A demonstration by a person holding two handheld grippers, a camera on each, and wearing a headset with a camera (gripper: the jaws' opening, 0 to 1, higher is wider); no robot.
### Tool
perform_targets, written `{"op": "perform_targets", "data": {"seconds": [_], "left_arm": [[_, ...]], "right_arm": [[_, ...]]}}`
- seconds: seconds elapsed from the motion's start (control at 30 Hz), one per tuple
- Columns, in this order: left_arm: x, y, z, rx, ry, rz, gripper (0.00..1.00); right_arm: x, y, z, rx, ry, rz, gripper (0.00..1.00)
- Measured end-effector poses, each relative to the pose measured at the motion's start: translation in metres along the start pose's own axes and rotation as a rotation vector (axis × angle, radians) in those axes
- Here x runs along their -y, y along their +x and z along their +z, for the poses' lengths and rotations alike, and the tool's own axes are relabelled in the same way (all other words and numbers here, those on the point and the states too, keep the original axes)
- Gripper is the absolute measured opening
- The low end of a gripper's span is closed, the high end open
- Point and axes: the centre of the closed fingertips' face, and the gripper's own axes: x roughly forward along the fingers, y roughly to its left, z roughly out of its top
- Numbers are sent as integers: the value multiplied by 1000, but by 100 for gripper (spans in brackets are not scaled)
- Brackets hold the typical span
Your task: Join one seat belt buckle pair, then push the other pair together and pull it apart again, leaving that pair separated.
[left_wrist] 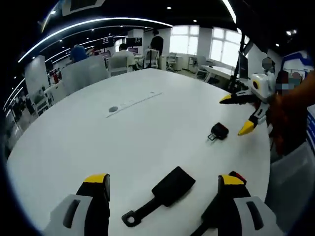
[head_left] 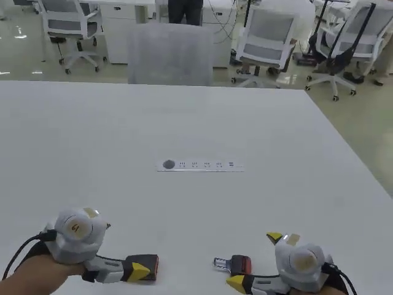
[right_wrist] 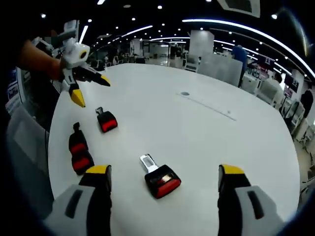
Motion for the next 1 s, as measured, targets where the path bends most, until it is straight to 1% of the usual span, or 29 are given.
{"op": "perform_targets", "data": {"seconds": [0.07,0.1,0.13,0.17,0.2,0.3,0.37,0.4,0.43,0.47,0.5,0.53,0.6,0.63,0.7,0.73,0.77,0.83,0.9,0.93,1.0], "left_arm": [[1,-12,-3,11,-1,29,92],[3,-18,-5,21,-24,34,92],[4,-22,-6,29,-36,32,92],[9,-28,-6,52,-40,25,92],[12,-33,-6,60,-40,23,93],[18,-46,-12,65,-43,29,93],[21,-55,-13,91,-58,35,93],[21,-61,-13,113,-66,39,93],[22,-65,-15,116,-67,45,93],[24,-68,-17,112,-61,50,93],[27,-73,-22,100,-22,48,93],[30,-78,-26,95,3,45,93],[32,-85,-30,100,-4,42,93],[32,-91,-31,116,-14,45,93],[29,-100,-33,140,-32,68,93],[29,-103,-35,146,-42,72,93],[29,-105,-37,151,-51,71,93],[32,-111,-42,155,-52,76,93],[33,-118,-46,160,-65,84,93],[35,-121,-48,170,-76,84,93],[36,-125,-52,173,-79,91,93]], "right_arm": [[-6,-4,7,25,9,-12,92],[-9,-6,8,31,6,-22,92],[-10,-8,10,41,4,-31,92],[-15,-10,13,51,12,-34,92],[-20,-11,14,58,20,-31,92],[-33,-14,12,60,-2,-37,92],[-42,-20,13,69,-8,-35,92],[-46,-23,16,80,-21,-37,93],[-50,-27,18,90,-31,-38,93],[-54,-30,19,94,-30,-36,93],[-56,-33,19,96,-29,-34,94],[-60,-37,19,98,-37,-36,94],[-64,-43,19,107,-45,-38,94],[-66,-46,19,110,-45,-41,94],[-70,-53,20,119,-44,-49,95],[-71,-56,21,127,-43,-55,96],[-72,-59,23,138,-41,-60,98],[-76,-65,26,164,-30,-72,100],[-79,-70,27,172,-28,-82,100],[-80,-71,26,174,-17,-86,100],[-81,-74,26,179,6,-99,100]]}}
